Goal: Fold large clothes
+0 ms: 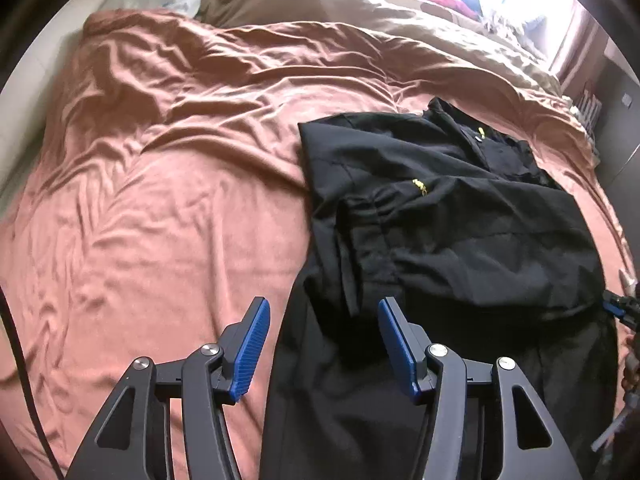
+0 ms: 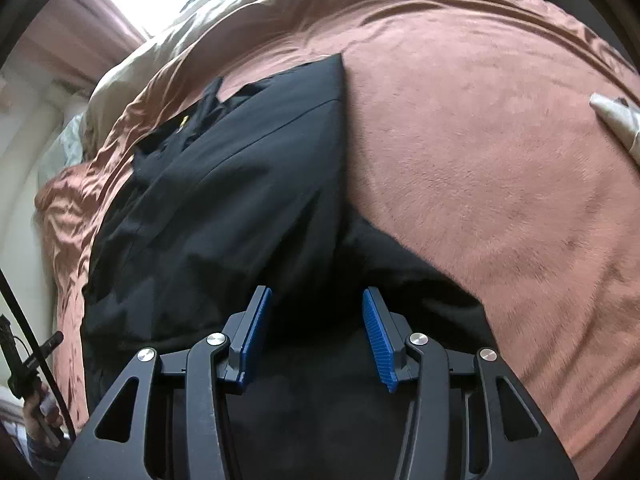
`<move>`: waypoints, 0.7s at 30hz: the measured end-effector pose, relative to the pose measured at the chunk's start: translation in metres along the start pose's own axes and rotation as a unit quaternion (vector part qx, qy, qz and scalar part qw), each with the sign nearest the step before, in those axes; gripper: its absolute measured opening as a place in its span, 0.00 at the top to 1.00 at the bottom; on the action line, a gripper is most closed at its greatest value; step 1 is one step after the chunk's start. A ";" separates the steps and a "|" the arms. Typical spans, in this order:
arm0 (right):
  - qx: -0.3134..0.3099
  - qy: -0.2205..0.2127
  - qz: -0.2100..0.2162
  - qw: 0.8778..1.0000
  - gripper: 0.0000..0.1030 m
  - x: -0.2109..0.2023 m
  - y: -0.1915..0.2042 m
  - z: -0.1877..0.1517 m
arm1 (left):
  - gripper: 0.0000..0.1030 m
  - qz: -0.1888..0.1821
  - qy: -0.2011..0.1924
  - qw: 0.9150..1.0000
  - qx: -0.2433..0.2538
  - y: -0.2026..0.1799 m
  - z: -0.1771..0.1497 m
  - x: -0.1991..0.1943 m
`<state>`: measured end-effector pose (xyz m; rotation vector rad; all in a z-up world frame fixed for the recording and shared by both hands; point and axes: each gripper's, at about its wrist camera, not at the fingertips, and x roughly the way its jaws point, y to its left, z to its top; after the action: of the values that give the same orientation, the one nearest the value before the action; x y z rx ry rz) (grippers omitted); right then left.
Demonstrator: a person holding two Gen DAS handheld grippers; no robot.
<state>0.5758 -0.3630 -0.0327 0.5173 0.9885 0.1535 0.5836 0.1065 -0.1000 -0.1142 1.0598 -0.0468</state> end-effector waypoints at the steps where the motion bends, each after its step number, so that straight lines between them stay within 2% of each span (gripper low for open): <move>1: -0.004 0.000 0.001 1.000 0.52 -0.004 0.004 -0.004 | 0.43 -0.001 0.000 1.000 -0.001 0.001 -0.003 -0.003; 5: -0.016 -0.016 0.006 1.000 0.40 -0.030 0.008 -0.018 | 0.42 -0.012 -0.005 1.000 -0.004 0.005 -0.022 -0.025; 7: -0.015 -0.027 0.018 0.999 0.32 -0.044 0.004 -0.028 | 0.29 -0.016 -0.011 1.000 -0.005 0.006 -0.032 -0.037; 9: -0.013 -0.034 0.020 0.999 0.29 -0.058 -0.003 -0.040 | 0.24 -0.017 -0.020 1.000 -0.005 0.008 -0.042 -0.049; 11: -0.013 -0.039 0.020 0.999 0.27 -0.071 -0.010 -0.053 | 0.24 -0.020 -0.027 0.999 -0.011 0.010 -0.055 -0.062; 13: -0.016 -0.049 0.018 0.998 0.20 -0.086 -0.017 -0.068 | 0.23 -0.026 -0.032 0.999 -0.017 0.013 -0.068 -0.072; 18: -0.018 -0.067 0.017 0.997 0.19 -0.118 -0.028 -0.100 | 0.23 -0.033 -0.038 0.998 -0.024 0.015 -0.104 -0.095; 21: -0.017 -0.078 0.019 0.997 0.12 -0.139 -0.037 -0.121 | 0.19 -0.032 -0.041 0.998 -0.027 0.017 -0.127 -0.106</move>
<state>0.3954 -0.4024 0.0009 0.5095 0.8224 0.1611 0.4209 0.1242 -0.0716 -0.1978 0.9749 -0.0711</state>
